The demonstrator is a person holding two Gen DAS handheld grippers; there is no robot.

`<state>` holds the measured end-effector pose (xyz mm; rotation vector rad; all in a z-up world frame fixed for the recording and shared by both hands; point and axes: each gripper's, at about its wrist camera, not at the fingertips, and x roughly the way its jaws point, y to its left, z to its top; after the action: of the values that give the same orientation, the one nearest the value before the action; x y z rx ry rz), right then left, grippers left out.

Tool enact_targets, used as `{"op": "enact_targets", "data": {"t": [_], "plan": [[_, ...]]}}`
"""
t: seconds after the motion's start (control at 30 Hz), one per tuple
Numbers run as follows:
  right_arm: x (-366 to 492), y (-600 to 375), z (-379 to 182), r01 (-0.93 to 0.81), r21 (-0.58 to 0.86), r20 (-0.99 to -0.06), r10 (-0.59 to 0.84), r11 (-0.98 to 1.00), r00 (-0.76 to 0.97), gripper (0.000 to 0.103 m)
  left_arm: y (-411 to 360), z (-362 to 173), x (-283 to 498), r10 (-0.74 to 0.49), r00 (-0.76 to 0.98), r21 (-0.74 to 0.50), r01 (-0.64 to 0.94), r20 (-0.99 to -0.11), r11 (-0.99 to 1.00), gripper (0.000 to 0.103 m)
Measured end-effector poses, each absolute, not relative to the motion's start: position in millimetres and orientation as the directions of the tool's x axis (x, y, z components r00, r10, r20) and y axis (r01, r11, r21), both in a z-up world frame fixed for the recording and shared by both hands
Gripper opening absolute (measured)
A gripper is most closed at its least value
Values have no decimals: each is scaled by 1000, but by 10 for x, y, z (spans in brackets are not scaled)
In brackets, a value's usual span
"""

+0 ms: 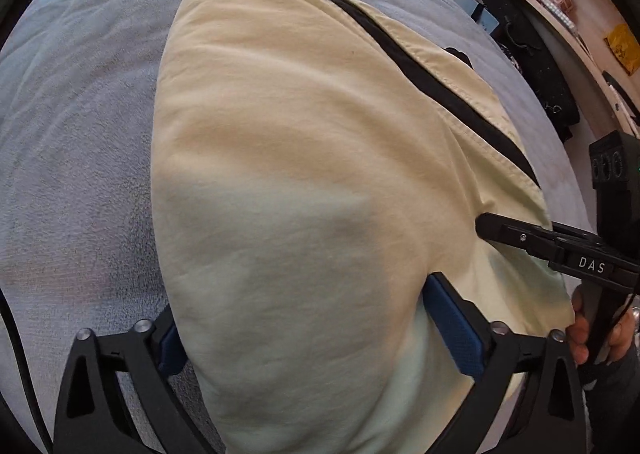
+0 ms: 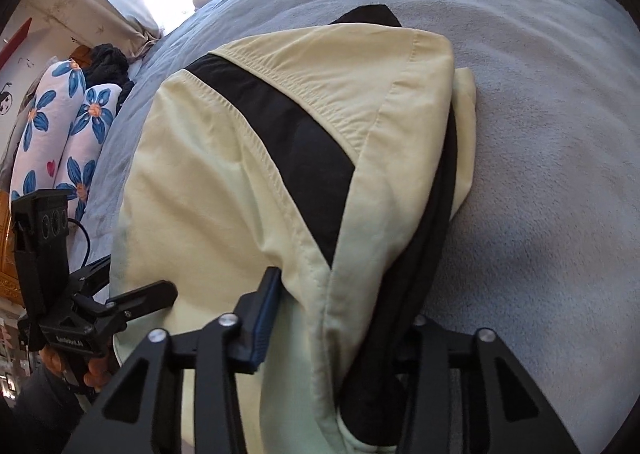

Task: Fold large clothes
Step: 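Grasp the yellow end with both tools and fold it over the bundle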

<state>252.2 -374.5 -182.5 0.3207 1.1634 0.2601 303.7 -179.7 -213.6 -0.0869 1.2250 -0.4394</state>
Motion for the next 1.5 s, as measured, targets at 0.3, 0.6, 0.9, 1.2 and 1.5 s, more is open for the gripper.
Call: {"op": "enact_targets", "data": {"t": [0.3, 0.6, 0.9, 1.2, 1.5], "plan": [[2262, -3174, -1213, -119, 198, -834, 231, 973, 501, 13, -2188, -1591, 2766, -168, 456, -7, 334, -874, 943, 34], [1872, -2752, -708, -195, 188, -790, 266, 963, 553, 10, -1852, -1098, 2370, -119, 500, 40, 296, -858, 954, 33], [2038, -1655, -325, -329, 220, -723, 380, 918, 577, 10, -577, -527, 2228, -21, 567, 120, 209, -823, 970, 33], [2983, -604, -112, -392, 253, -657, 455, 884, 601, 10, 670, -160, 2991, 53, 632, 204, 168, -773, 965, 33], [4162, -48, -351, -388, 299, -595, 489, 872, 638, 10, 1339, -369, 4349, 60, 678, 238, 173, -733, 956, 33]]}}
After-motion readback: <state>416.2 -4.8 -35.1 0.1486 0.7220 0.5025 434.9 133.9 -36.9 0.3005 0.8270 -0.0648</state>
